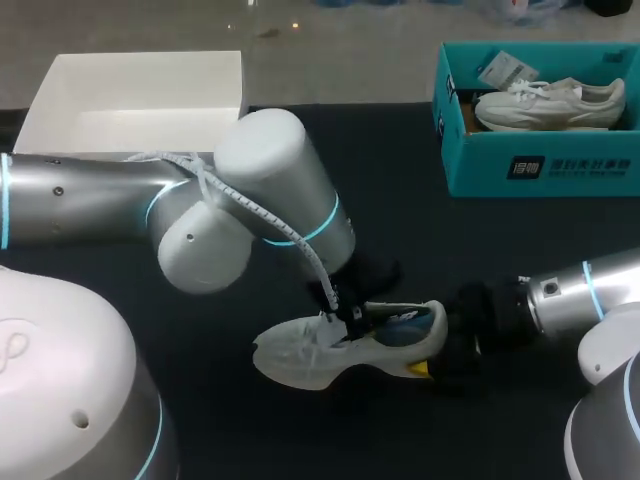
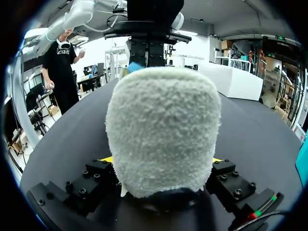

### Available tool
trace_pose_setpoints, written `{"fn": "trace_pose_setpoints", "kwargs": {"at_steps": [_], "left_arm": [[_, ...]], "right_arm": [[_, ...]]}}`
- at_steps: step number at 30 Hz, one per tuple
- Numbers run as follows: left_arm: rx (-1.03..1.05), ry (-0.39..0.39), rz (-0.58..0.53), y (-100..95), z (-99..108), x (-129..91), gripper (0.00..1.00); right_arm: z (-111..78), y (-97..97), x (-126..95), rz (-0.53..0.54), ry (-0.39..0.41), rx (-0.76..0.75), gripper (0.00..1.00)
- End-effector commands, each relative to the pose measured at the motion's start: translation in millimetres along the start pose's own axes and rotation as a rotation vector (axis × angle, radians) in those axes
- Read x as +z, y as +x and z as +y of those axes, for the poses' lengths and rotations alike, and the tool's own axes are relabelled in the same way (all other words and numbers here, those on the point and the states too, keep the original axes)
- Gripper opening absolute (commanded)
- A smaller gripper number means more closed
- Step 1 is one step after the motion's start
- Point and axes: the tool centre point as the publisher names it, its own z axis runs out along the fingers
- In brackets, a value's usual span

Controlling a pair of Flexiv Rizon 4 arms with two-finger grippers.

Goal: Take the shoe out of the shoebox, open the shoe tongue, remove and reinsert the insole, then place the shoe into the shoebox

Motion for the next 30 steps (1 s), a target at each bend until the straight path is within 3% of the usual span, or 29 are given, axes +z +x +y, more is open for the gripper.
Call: {"fn": "trace_pose_setpoints", "kwargs": {"at_steps": [1, 5, 11, 19, 24, 27, 30], "left_arm": [[0.017, 0.194, 0.043, 1.5, 6, -13, 0.0], [0.05, 0.304, 0.087, 6.0, -3, -24, 0.0], [0.091, 0.377, 0.131, 10.5, -14, -35, 0.0], [0.138, 0.416, 0.14, 18.5, -24, -48, 0.0], [0.144, 0.374, 0.138, 18.1, -28, -44, 0.0], [0.143, 0.362, 0.133, 19.0, -29, -42, 0.35], [0.139, 0.322, 0.1, 19.5, -29, -39, 0.49]], "right_arm": [[-1.4, 0.5, 3, -0.003, 0.005, 0.001, 0.0], [-1.4, 0.5, 3, -0.003, 0.005, 0.001, 0.0], [-1.4, 0.5, 3, -0.003, 0.005, 0.001, 0.0], [-1.4, 0.5, 3, -0.003, 0.005, 0.001, 0.0], [-1.4, 0.5, 3, -0.003, 0.005, 0.001, 0.0], [-1.4, 0.5, 3, -0.003, 0.005, 0.001, 0.0], [-1.4, 0.5, 3, -0.003, 0.005, 0.001, 0.0]]}}
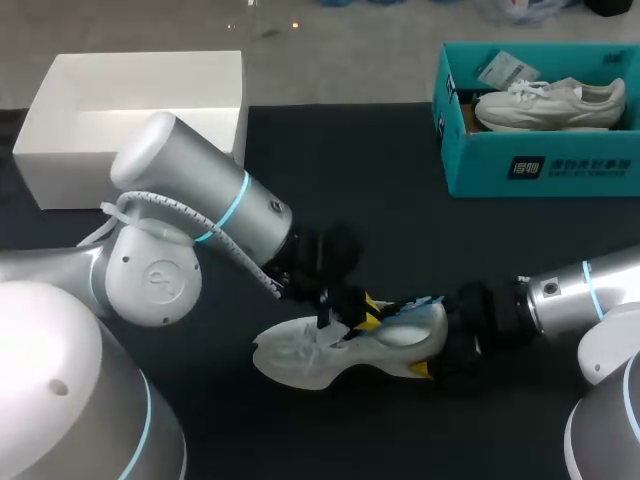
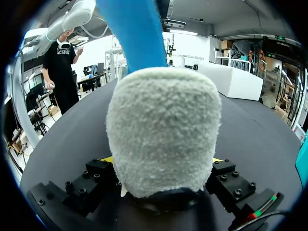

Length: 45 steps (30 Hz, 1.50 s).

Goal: Take the shoe out of the shoebox, open the shoe tongue, remove and reinsert the insole, then place the shoe into the shoebox

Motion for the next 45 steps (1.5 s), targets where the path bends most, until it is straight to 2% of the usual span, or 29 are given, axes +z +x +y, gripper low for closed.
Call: {"fn": "trace_pose_setpoints", "kwargs": {"at_steps": [1, 5, 11, 20, 22, 25, 36, 45], "left_arm": [[-0.012, -0.072, -0.042, 0.3, -4, 7, 0.49], [-0.014, -0.098, -0.066, -1.4, -1, 11, 0.51], [-0.003, -0.146, -0.13, -4.0, 1, 19, 0.47], [-0.004, -0.18, -0.169, -10.2, 7, 32, 0.42], [-0.006, -0.183, -0.181, -10.2, 7, 31, 0.31], [-0.007, -0.18, -0.185, -10.3, 7, 28, 0.0], [0.014, -0.143, -0.178, -5.6, -4, 21, 0.0], [0.028, -0.023, -0.153, -1.5, -22, 0, 0.0]], "right_arm": [[-1.4, 0.6, 4, -0.003, 0.005, 0.001, 0.0], [-1.4, 0.6, 4, -0.003, 0.005, 0.001, 0.0], [-1.4, 0.6, 4, -0.003, 0.005, 0.001, 0.0], [-1.4, 0.6, 4, -0.003, 0.005, 0.001, 0.0], [-1.4, 0.6, 4, -0.003, 0.005, 0.001, 0.0], [-1.4, 0.6, 4, -0.003, 0.005, 0.001, 0.0], [-1.4, 0.6, 4, -0.003, 0.005, 0.001, 0.0], [-1.4, 0.6, 4, -0.003, 0.005, 0.001, 0.0]]}}
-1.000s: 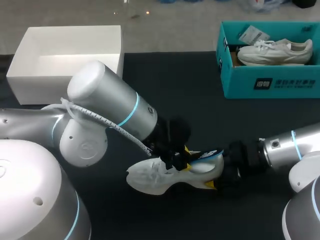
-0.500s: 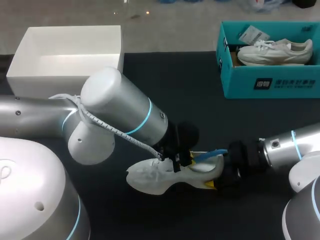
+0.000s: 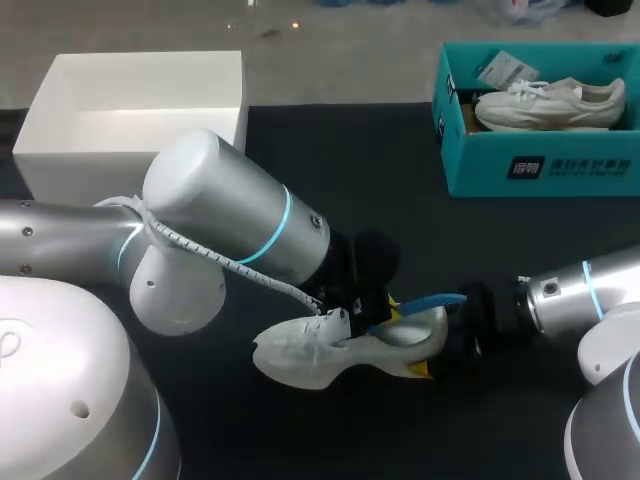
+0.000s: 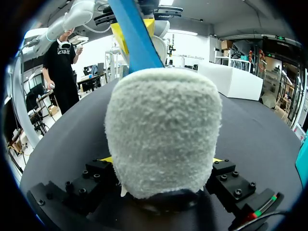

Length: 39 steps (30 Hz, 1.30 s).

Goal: Take the shoe out of the shoebox, open the shoe tongue, remove and reinsert the insole, then place the shoe into the shoebox

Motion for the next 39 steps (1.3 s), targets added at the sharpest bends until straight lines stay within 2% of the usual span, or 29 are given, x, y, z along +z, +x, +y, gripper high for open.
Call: {"fn": "trace_pose_setpoints", "kwargs": {"at_steps": [1, 10, 23, 26, 39], "left_arm": [[0.011, 0.061, 0.033, 0.0, 3, -16, 0.0], [0.033, 0.202, 0.088, 7.1, -23, -44, 0.0], [0.101, 0.378, 0.108, 9.0, -92, -93, 0.0], [0.13, 0.367, 0.129, 8.3, -110, -97, 0.0], [0.13, 0.367, 0.129, 8.3, -110, -97, 0.0]], "right_arm": [[-1.3, 0.6, 4, -0.003, 0.005, 0.001, 0.0], [-1.3, 0.6, 4, -0.003, 0.005, 0.001, 0.0], [-1.3, 0.6, 4, -0.003, 0.005, 0.001, 0.0], [-1.3, 0.6, 4, -0.003, 0.005, 0.001, 0.0], [-1.3, 0.6, 4, -0.003, 0.005, 0.001, 0.0]]}}
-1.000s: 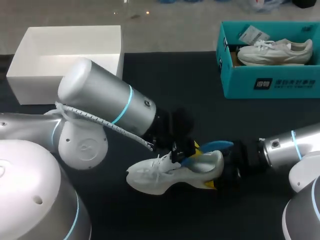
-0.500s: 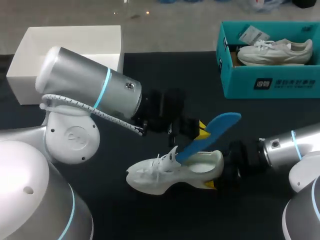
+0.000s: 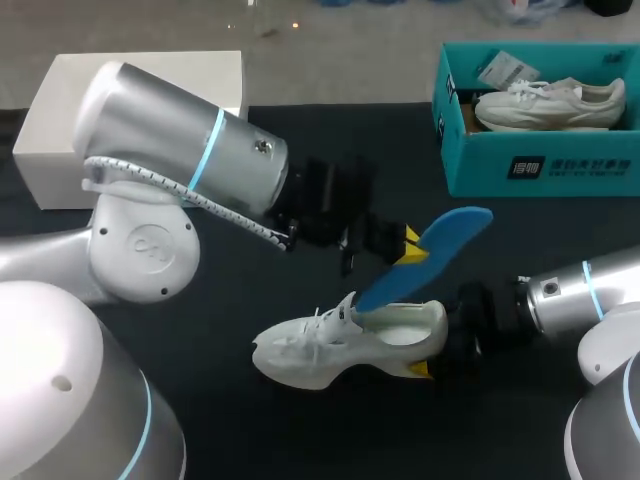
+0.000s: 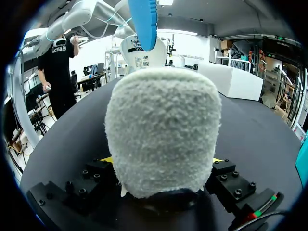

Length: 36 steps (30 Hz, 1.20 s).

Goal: Take the shoe out of the shoebox, open the shoe tongue, remove and reinsert the insole, then place the shoe into the shoebox

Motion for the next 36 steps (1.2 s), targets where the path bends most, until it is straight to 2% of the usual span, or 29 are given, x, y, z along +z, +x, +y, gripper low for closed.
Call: {"fn": "trace_pose_setpoints", "kwargs": {"at_steps": [1, 15, 18, 21, 32, 36], "left_arm": [[-0.001, -0.003, 0.001, -1.4, -1, 3, 0.0], [-0.001, -0.003, 0.001, -1.4, -1, 3, 0.0], [-0.061, 0.039, 0.014, 10.6, -12, -13, 0.0], [-0.164, 0.133, 0.045, 19.6, -23, -23, 0.0], [-0.355, 0.271, 0.163, 44.2, -69, -58, 0.0], [-0.424, 0.354, 0.226, 53.9, -82, -70, 0.0]], "right_arm": [[-1.3, 0.6, 4, -0.003, 0.005, 0.001, 0.0], [-1.3, 0.6, 4, -0.003, 0.005, 0.001, 0.0], [-1.3, 0.6, 4, -0.003, 0.005, 0.001, 0.0], [-1.3, 0.6, 4, -0.003, 0.005, 0.001, 0.0], [-1.3, 0.6, 4, -0.003, 0.005, 0.001, 0.0], [-1.3, 0.6, 4, -0.003, 0.005, 0.001, 0.0]]}}
